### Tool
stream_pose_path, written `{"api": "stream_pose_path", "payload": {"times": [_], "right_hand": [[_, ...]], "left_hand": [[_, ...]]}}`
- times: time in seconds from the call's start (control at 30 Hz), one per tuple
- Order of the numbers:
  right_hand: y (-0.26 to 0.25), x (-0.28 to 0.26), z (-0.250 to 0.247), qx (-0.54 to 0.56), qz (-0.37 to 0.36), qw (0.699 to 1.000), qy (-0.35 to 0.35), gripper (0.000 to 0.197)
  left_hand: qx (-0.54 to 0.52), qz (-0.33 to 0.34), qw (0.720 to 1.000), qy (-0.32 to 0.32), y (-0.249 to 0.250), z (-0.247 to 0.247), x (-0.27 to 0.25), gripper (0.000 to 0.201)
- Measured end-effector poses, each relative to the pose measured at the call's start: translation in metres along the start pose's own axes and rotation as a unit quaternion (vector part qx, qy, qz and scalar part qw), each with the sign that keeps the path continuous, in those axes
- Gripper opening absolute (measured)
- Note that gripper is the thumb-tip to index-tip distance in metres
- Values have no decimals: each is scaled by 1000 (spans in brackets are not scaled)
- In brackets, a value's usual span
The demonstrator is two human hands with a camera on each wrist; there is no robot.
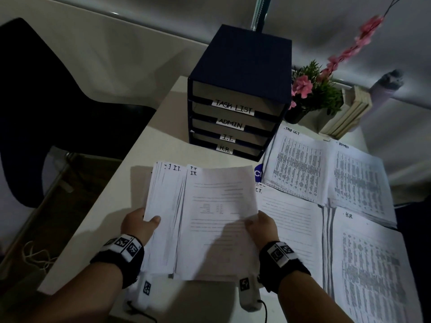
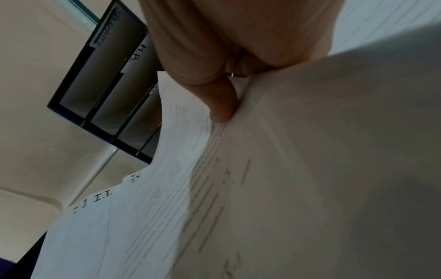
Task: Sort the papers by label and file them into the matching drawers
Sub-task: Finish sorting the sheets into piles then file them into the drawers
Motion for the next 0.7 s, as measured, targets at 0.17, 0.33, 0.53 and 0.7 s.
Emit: {"api": "stream_pose_path", "payload": {"times": [0.17,0.33,0.53,0.7], "right_hand": [[2,-8,3,112,10,994,-15,19],[0,-11,17,198,-5,979,-55,25],[-15,-23,21,262,-32,961,-85,24],[-14,-23,21,287,-17,956,-66,22]], "left_hand": [[-22,28,999,-20,9,2,-8,38],[-52,42,997,-46,14,7,-12,47],[-78,42,995,-49,12,9,-10,47],[-107,57,991,-59,14,8,-15,46]]}}
Point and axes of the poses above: each hand's wrist, its own x-axis towards the middle knuckle, its own z-axis out of the palm, y = z × x, the point moved 7 cm from there along x, towards the middle knuckle, and after that the axes turned 4 degrees about -z, right-handed, at the moved point
